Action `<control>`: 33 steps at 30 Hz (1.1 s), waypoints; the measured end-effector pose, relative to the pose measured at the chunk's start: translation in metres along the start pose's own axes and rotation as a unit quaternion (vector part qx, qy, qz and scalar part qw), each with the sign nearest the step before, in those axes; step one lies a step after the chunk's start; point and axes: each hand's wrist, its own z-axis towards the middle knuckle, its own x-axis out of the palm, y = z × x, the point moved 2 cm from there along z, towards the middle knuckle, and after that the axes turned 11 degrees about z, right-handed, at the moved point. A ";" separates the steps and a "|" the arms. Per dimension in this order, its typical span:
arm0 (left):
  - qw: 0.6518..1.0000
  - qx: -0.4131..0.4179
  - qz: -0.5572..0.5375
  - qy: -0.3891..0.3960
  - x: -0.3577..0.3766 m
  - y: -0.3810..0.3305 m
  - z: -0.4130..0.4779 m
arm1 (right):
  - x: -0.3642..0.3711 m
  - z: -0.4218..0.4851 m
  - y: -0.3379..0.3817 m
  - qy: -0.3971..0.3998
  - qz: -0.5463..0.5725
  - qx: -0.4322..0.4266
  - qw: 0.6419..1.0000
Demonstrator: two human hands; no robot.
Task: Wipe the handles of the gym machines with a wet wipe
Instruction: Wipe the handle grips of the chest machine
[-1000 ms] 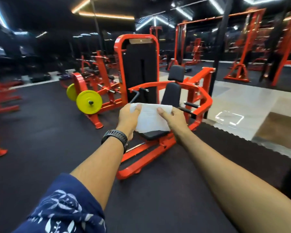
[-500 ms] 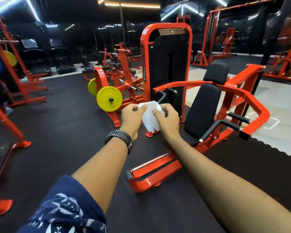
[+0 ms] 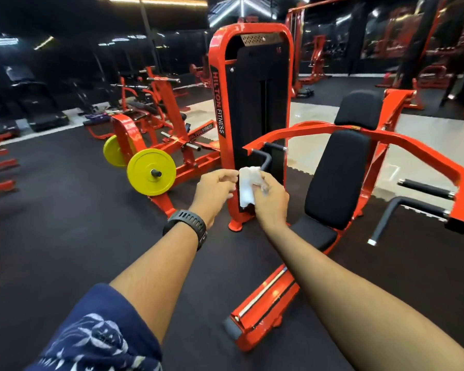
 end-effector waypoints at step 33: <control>0.901 0.226 0.191 0.317 0.039 0.163 0.621 | 0.224 0.430 -0.271 -0.257 -0.160 0.090 0.949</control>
